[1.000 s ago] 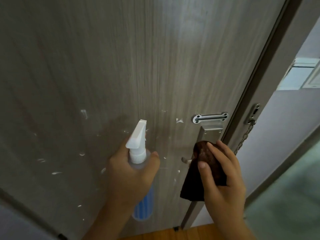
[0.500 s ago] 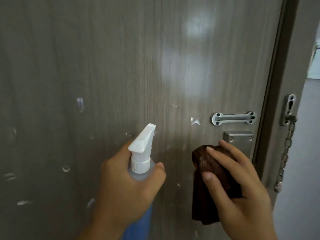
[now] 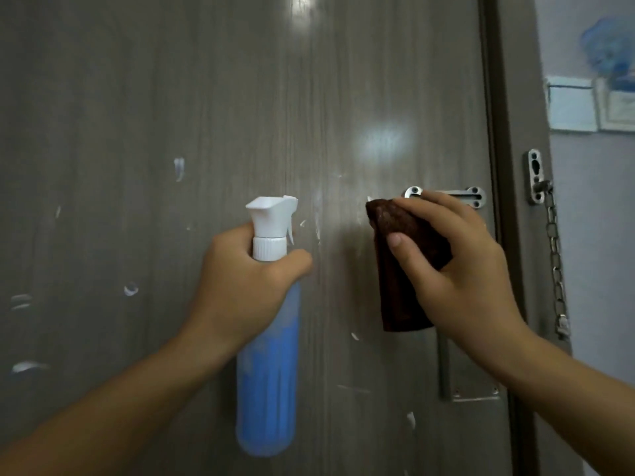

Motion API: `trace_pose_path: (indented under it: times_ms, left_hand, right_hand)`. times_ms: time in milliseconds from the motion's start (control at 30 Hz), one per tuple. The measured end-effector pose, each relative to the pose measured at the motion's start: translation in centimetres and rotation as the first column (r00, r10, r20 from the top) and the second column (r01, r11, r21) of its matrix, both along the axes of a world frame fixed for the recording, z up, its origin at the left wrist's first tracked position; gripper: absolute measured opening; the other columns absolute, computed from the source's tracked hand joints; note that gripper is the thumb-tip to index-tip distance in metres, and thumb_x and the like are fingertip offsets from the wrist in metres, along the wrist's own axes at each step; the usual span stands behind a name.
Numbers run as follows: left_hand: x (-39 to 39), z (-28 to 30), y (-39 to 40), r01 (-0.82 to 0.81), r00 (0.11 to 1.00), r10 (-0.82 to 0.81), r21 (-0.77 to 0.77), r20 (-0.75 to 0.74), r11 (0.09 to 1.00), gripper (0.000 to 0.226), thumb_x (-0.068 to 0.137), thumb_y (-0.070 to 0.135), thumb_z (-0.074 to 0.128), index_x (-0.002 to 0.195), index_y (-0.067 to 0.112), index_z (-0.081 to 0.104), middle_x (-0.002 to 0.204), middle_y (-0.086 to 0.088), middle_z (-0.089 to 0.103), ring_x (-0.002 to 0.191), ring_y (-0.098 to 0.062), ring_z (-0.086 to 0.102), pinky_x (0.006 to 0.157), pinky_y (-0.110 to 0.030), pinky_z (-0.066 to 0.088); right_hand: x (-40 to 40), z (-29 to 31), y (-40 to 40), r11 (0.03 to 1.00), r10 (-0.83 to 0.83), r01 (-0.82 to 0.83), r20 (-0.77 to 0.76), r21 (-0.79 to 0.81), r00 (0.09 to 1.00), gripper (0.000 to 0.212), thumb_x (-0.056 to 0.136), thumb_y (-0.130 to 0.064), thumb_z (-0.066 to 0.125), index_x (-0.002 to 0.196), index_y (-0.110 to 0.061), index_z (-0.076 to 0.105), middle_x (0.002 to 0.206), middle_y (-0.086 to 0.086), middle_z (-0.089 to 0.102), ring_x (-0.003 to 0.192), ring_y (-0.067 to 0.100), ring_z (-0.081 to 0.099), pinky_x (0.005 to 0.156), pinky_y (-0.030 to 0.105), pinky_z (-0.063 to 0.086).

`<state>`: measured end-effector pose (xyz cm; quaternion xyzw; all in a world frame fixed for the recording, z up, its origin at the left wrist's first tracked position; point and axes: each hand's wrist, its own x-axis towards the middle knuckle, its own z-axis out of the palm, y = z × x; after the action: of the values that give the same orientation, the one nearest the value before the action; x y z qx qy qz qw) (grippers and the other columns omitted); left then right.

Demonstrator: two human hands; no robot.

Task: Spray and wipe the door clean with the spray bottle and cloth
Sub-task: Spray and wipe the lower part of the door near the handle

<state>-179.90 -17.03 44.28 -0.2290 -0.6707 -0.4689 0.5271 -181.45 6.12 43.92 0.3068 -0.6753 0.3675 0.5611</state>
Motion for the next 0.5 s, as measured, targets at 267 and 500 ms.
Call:
trace_pose_path:
  times_ms: [267,500]
  left_hand:
    - [0.2,-0.4,1.0,0.061,0.997,-0.061,0.015,0.053,0.998,0.019,0.058,0.032,0.074,0.054,0.021,0.058,0.049,0.012,0.049,0.048,-0.005,0.045,0.046,-0.024,0.037]
    - [-0.3,2.1,1.8,0.042,0.988,-0.044,0.012,0.15,0.999,0.027,0.052,0.039,0.072,0.055,0.016,0.057,0.054,0.004,0.051,0.055,-0.017,0.046,0.058,-0.036,0.038]
  right_hand:
    - [-0.6,0.7,2.6,0.987,-0.164,0.163,-0.066,-0.014,0.984,0.043,0.095,-0.029,0.069,0.138,-0.027,0.063,0.148,0.002,0.049,0.137,0.013,0.044,0.105,0.012,0.029]
    - [-0.5,3.6,4.6,0.966,-0.254,0.248,-0.089,-0.068,0.963,0.041,0.097,-0.028,0.068,0.138,-0.023,0.062,0.145,0.004,0.051,0.128,0.009,0.043,0.088,-0.003,0.021]
